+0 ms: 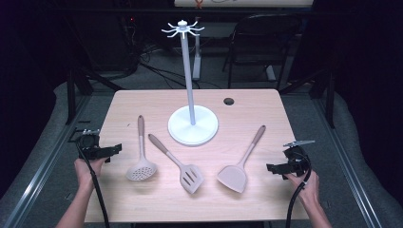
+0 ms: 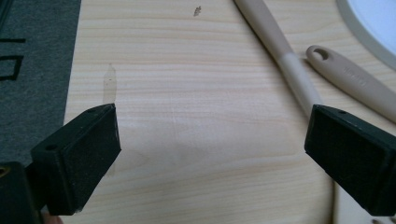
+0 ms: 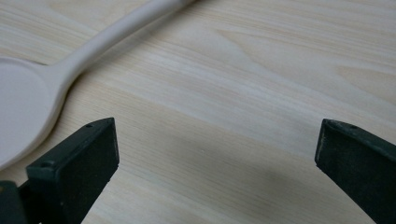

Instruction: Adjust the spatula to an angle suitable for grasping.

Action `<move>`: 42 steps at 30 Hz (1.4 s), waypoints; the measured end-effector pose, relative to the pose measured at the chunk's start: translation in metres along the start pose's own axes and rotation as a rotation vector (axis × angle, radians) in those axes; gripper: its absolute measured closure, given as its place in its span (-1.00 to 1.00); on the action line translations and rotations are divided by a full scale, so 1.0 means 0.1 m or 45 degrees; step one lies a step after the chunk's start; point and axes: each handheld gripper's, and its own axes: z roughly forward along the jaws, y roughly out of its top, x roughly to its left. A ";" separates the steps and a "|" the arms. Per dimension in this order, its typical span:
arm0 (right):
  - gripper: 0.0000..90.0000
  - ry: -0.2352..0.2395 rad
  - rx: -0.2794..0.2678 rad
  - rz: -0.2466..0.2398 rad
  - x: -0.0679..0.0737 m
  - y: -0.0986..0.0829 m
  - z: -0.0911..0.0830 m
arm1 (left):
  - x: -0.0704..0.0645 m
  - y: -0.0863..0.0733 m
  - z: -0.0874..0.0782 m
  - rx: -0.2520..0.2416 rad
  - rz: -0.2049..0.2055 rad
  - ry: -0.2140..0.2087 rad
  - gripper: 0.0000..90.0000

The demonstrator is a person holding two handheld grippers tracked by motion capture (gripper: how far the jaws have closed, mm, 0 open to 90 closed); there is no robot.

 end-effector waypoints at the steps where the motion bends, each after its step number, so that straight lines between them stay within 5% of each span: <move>1: -1.00 0.002 0.003 -0.002 0.01 0.01 0.00 | -0.02 0.01 -0.01 -0.001 0.010 0.006 -0.90; 11: -0.98 0.011 0.016 -0.020 0.18 0.10 0.03 | -0.22 0.03 -0.02 0.027 0.086 -0.030 -0.87; 17: -0.92 0.025 0.018 -0.027 0.32 0.19 0.05 | -0.31 0.04 -0.04 0.044 0.125 0.031 -0.90; 26: -0.83 0.022 0.053 -0.077 0.57 0.34 0.18 | -0.31 0.03 -0.04 0.039 0.129 0.034 -0.90; 35: -0.61 0.033 0.081 -0.062 0.84 0.48 0.43 | -0.32 0.02 -0.03 0.053 0.142 0.027 -0.91; 36: -0.40 0.014 0.094 -0.061 0.86 0.49 0.48 | -0.32 0.02 -0.03 0.052 0.143 0.029 -0.93; 42: -0.22 0.034 0.120 -0.016 0.82 0.49 0.58 | -0.36 0.03 0.01 0.060 0.139 0.014 -0.94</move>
